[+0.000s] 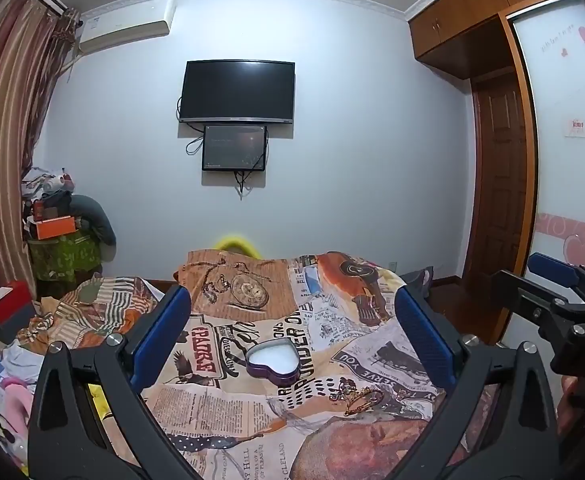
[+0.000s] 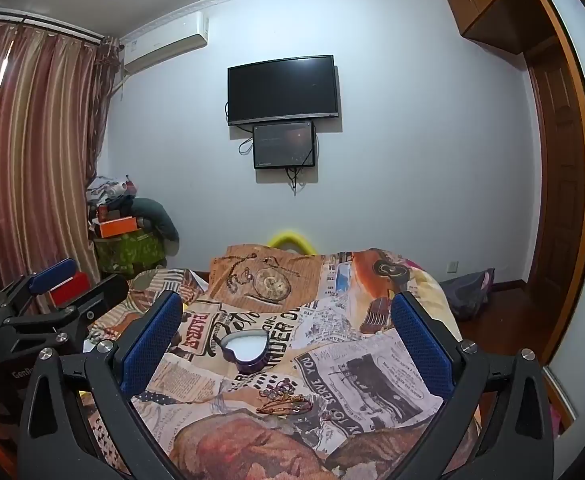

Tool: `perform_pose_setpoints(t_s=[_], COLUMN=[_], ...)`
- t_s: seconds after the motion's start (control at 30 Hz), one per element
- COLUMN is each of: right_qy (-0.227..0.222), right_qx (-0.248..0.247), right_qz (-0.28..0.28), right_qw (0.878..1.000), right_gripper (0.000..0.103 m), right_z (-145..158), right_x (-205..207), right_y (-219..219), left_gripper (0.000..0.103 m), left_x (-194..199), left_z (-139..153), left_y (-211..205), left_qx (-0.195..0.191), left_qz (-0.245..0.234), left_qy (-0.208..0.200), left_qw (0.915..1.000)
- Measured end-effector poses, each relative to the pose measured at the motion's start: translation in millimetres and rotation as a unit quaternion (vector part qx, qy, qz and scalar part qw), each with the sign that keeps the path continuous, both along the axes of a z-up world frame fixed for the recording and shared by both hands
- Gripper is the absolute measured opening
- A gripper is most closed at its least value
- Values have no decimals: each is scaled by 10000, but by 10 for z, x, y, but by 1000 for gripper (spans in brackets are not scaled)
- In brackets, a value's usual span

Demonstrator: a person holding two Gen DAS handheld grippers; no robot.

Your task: Organize jewelry

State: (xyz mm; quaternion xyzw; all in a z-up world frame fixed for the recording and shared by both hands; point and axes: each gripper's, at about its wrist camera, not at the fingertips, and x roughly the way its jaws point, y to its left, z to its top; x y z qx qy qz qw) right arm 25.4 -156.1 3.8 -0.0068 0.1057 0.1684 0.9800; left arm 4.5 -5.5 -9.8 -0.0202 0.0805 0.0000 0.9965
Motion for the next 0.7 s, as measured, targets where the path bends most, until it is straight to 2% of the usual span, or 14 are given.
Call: perform_pose_setpoints(t_s=[0.7], right_qy=[78], right_qx=[-1], right_qz=[-32], right_qw=[10000], right_gripper=[103], right_z=[-80], right_x=[23], right_y=[4], left_gripper=[102], left_x=[14], left_z=[22], left_y=[31], left_qx=[-106], left_qz=[-23], left_qy=[0], left_qw=[9999])
